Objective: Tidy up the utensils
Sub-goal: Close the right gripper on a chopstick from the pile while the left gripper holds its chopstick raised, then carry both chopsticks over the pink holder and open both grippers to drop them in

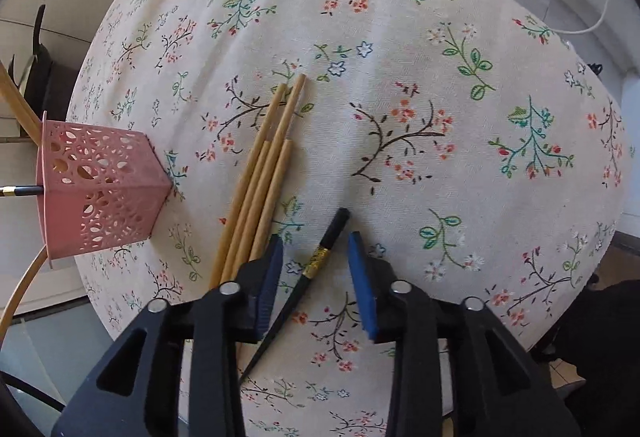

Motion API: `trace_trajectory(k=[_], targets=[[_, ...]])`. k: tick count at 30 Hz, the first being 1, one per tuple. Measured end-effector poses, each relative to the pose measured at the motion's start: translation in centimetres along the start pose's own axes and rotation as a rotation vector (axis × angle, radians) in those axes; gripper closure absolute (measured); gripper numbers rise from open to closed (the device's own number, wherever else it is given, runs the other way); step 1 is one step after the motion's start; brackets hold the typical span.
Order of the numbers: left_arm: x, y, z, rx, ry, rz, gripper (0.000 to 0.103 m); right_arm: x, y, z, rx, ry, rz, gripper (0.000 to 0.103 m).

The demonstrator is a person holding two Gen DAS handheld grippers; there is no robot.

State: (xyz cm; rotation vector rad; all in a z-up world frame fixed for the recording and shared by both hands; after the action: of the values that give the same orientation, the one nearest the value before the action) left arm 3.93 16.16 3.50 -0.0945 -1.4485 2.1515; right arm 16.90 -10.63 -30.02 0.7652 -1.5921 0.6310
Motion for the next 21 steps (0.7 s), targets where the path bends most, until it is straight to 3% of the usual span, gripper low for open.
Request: trace_trajectory(k=[2, 4, 6, 11, 18, 21], targets=[[-0.1, 0.1, 0.0, 0.000, -0.004, -0.001, 0.097, 0.1, 0.0, -0.4, 0.017, 0.033, 0.028, 0.069], [-0.1, 0.1, 0.0, -0.001, -0.006, -0.001, 0.097, 0.0, -0.2, -0.8, 0.027, 0.023, 0.050, 0.090], [-0.1, 0.1, -0.1, 0.004, -0.006, -0.001, 0.097, 0.3, -0.4, -0.6, 0.003, -0.031, 0.043, 0.096], [-0.5, 0.0, -0.2, 0.011, -0.032, 0.001, 0.097, 4.4, -1.1, 1.0, 0.010, -0.162, 0.112, 0.096], [-0.7, -1.9, 1.0, 0.004, -0.063, 0.059, 0.097, 17.8, -0.3, 3.2, 0.227, -0.346, 0.399, 0.096], [-1.3, -3.8, 2.0, 0.010, -0.057, 0.090, 0.097, 22.9, -0.3, 1.8, 0.291, -0.393, 0.519, 0.096]])
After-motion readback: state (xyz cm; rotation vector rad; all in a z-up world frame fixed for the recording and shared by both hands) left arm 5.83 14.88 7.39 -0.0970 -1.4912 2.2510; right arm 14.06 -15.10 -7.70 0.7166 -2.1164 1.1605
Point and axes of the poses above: each gripper's, at about its wrist camera, not at the fingertips, and x roughly against the way its jaws point, z to its right, y to its underside, the point moved 9 cm from there along -x, roughly the way its jaws point, and after that the axes turned 9 degrees about y, right-handed, at the moved point
